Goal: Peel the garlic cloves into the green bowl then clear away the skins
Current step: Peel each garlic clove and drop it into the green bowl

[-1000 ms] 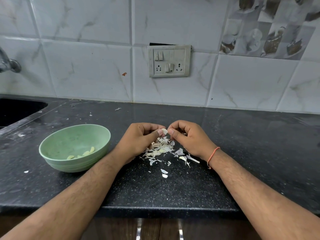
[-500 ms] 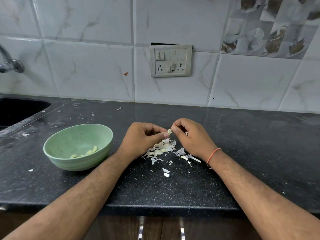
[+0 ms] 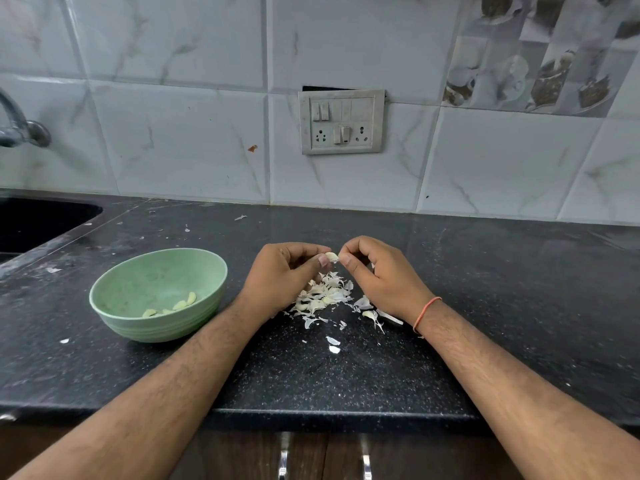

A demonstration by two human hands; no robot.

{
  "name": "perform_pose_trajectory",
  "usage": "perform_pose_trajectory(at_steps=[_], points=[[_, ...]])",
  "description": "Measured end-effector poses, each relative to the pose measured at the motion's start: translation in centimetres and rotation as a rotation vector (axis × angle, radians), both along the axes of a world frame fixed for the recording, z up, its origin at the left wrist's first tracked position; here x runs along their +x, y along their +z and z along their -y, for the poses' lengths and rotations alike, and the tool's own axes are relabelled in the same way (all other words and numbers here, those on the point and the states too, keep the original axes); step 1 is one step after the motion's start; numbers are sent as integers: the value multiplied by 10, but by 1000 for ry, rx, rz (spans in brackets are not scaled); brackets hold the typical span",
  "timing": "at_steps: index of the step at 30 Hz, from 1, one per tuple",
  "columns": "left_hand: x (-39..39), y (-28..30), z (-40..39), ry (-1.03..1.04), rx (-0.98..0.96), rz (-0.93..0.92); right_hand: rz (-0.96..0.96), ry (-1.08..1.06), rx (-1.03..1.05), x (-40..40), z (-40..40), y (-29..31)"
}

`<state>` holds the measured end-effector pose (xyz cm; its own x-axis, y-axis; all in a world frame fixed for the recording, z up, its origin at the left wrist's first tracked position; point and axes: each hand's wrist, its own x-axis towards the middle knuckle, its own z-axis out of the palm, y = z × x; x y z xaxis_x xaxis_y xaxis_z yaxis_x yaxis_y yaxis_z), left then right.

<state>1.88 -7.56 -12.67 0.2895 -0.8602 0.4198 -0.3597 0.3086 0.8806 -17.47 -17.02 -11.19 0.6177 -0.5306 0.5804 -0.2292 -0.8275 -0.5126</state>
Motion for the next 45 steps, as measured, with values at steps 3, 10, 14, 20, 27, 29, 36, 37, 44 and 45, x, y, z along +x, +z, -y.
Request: perform_pose_trajectory(at_steps=[3, 10, 14, 20, 27, 29, 36, 37, 44, 45], points=[[-2, 1, 0, -12, 17, -3, 24, -3, 9, -1, 0, 0], [-2, 1, 1, 17, 37, 8, 19, -18, 6, -1, 2, -1], [2, -1, 3, 90, 23, 84, 12, -25, 32, -1, 1, -1], [4, 1, 2, 165, -37, 94, -117, -12, 86, -7, 1, 0], [3, 1, 2, 172, -39, 149, 5, -108, 158, -8, 3, 4], [3, 0, 2, 172, -48, 178, 53, -123, 217, -10, 7, 3], [-1, 0, -2, 101, -119, 238, 157, 63, 711, -4, -1, 7], [-2, 0, -2, 89, -134, 258, 151, 92, 735, -4, -2, 7], [0, 0, -2, 41, -169, 320, 256, 224, 841, -8, -3, 8], [0, 0, -2, 41, -165, 319, 256, 223, 841, -7, -2, 8]])
